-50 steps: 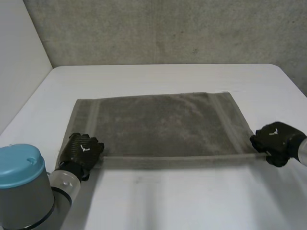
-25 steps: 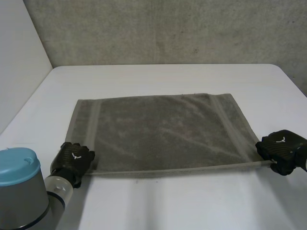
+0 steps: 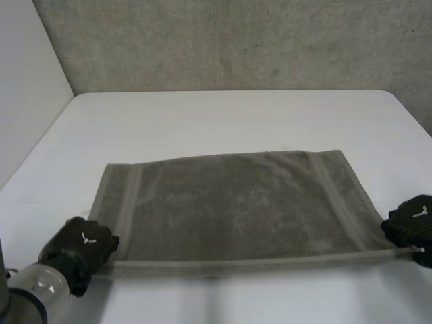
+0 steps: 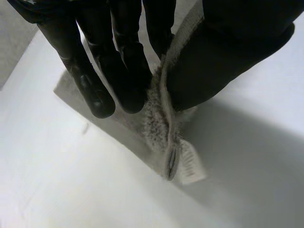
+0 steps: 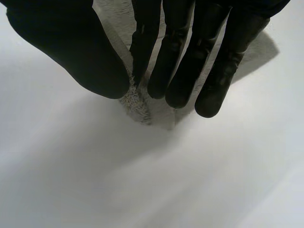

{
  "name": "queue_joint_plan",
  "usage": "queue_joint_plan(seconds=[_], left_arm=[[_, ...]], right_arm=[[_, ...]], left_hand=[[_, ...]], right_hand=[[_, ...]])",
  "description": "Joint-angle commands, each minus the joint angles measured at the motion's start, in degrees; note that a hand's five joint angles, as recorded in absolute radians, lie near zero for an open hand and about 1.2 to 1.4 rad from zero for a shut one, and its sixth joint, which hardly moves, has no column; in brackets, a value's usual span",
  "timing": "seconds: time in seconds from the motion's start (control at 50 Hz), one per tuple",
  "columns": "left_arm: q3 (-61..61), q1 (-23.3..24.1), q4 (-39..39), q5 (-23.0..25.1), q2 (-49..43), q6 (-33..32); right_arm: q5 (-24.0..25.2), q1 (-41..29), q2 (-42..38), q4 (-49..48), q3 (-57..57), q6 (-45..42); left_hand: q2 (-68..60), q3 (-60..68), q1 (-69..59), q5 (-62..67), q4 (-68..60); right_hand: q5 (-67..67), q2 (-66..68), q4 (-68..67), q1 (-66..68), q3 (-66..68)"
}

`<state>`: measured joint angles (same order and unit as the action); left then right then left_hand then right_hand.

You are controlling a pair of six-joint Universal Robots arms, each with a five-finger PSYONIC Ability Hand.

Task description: Fold the towel.

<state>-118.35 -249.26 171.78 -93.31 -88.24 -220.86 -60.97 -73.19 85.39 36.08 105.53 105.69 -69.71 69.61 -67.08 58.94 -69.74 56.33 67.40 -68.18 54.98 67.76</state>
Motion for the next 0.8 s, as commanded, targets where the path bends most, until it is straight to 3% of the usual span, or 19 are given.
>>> queue_joint_plan(seconds=[0.02,0.08,0.1,0.14,0.2,0.44,0.46,0.48,0.5,0.52,0.56,0.7,0.8], left_arm=[[11.18,-1.75,12.84,1.64,-8.41,-0.18],[18.29,-1.49,18.13,1.29,-16.14,-0.71],[18.33,-1.49,18.15,1.29,-16.18,-0.71],[25.5,-0.96,19.64,1.29,-22.82,-0.71],[33.15,-1.05,19.99,1.11,-30.64,-0.62],[56.21,-0.87,20.08,1.29,-49.58,-0.62],[57.87,-0.87,20.08,1.55,-51.32,-0.62],[57.88,-0.87,20.08,1.55,-51.33,-0.62],[58.58,-0.87,20.17,1.47,-52.47,-0.62],[58.76,-0.87,20.17,0.94,-53.0,-0.53],[58.5,-0.79,20.26,0.68,-53.09,-0.53],[52.52,-0.78,20.61,-1.87,-49.05,0.26],[41.21,-0.78,21.22,-1.88,-40.2,0.61]], right_arm=[[-1.15,-9.3,-8.09,-12.49,-12.15,16.87],[-6.76,-15.64,-15.13,-17.07,-20.41,23.39],[-6.79,-15.67,-15.16,-17.09,-20.45,23.42],[-13.35,-20.39,-20.41,-19.37,-27.88,27.01],[-17.67,-23.39,-26.47,-23.83,-34.74,28.07],[-23.84,-29.03,-42.14,-42.32,-49.01,27.9],[-24.28,-29.81,-44.06,-43.8,-50.41,27.73],[-24.28,-29.82,-44.08,-43.81,-50.42,27.72],[-24.63,-30.51,-45.82,-44.94,-51.29,27.64],[-24.55,-31.04,-47.14,-45.65,-51.65,27.64],[-24.37,-31.66,-47.5,-46.09,-51.39,27.64],[-24.63,-31.84,-42.23,-45.48,-46.29,31.33],[-23.41,-29.74,-34.34,-37.78,-36.91,36.24]], left_hand=[[-10.29,10.39,-12.92,11.06,-10.26],[-10.29,10.39,-12.92,11.06,-10.26],[-10.29,10.39,-12.92,11.06,-10.26],[-10.29,10.39,-12.92,11.06,-10.26],[-10.29,10.39,-12.92,11.06,-10.26],[-10.29,10.39,-12.92,11.06,-10.26],[-10.29,10.39,-12.92,11.06,-10.26],[-10.29,10.39,-12.92,11.06,-10.26],[20.5,-20.4,17.86,-19.73,20.52],[50.62,-50.52,47.98,-49.85,50.64],[57.08,-56.98,54.45,-56.31,57.11],[58.66,-58.56,56.02,-57.89,58.68],[59.0,-58.9,56.36,-58.22,59.02]], right_hand=[[13.67,12.6,-11.82,25.02,12.24],[13.67,12.6,-11.82,25.02,12.24],[13.67,12.6,-11.82,25.02,12.24],[13.67,12.6,-11.82,25.02,12.24],[13.67,12.6,-11.82,25.02,12.24],[13.67,12.6,-11.82,25.02,12.24],[-5.75,-6.82,7.61,5.59,-7.19],[-5.95,-7.02,7.8,5.4,-7.38],[-56.33,-57.4,58.18,-44.98,-57.76],[-56.33,-57.4,58.18,-44.98,-57.76],[-56.33,-57.4,58.18,-44.98,-57.76],[-56.33,-57.4,58.18,-44.98,-57.76],[-56.33,-57.4,58.18,-44.98,-57.76]])
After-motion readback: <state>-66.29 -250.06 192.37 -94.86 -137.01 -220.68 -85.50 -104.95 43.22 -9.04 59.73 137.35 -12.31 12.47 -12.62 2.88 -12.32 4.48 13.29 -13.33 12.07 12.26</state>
